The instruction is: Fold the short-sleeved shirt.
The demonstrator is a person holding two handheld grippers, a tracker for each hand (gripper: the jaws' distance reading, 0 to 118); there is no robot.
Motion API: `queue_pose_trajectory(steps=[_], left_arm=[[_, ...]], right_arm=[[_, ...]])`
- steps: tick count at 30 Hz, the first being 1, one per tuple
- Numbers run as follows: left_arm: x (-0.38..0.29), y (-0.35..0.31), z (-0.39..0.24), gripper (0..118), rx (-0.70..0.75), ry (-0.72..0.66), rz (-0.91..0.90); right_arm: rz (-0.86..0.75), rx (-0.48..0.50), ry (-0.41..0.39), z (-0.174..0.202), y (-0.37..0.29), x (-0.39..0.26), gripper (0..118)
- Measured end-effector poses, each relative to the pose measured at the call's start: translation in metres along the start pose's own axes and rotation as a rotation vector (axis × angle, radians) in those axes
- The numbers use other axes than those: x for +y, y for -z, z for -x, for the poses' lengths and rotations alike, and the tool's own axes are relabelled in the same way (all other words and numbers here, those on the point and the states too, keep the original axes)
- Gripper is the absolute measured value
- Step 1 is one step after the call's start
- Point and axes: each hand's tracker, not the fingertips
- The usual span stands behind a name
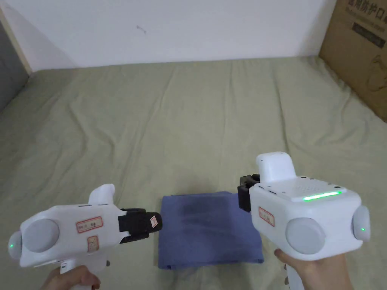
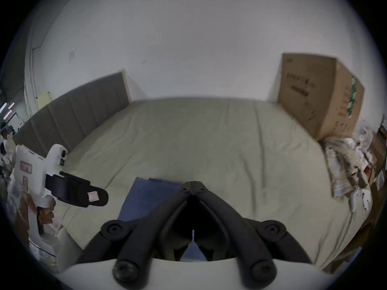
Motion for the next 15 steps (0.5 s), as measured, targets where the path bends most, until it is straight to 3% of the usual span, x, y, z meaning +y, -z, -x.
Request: queue_pose_trajectory(steps=[2, 4, 8, 14, 15], left_arm=[[-0.011, -0.005, 0.018, 1, 0.001, -0.058, -0.014], [-0.023, -0.007, 0.033, 1, -0.010, -0.100, -0.008], [-0.035, -0.004, 0.053, 1, -0.010, -0.121, 0.009], [-0.029, 0.006, 0.069, 2, -0.077, -0.175, 0.014], [-0.025, 0.009, 0.070, 6, -0.085, -0.182, 0.008]], right_arm=[[0.079, 0.040, 0.005, 0.006, 0.031, -0.007, 1], [0.198, 0.006, -0.060, 0.017, 0.064, -0.019, 1], [0.334, 0.005, -0.062, 0.024, 0.107, -0.046, 1], [0.321, -0.009, -0.065, 0.025, 0.109, -0.042, 1], [0.322, -0.008, -0.065, 0.024, 0.109, -0.042, 1]])
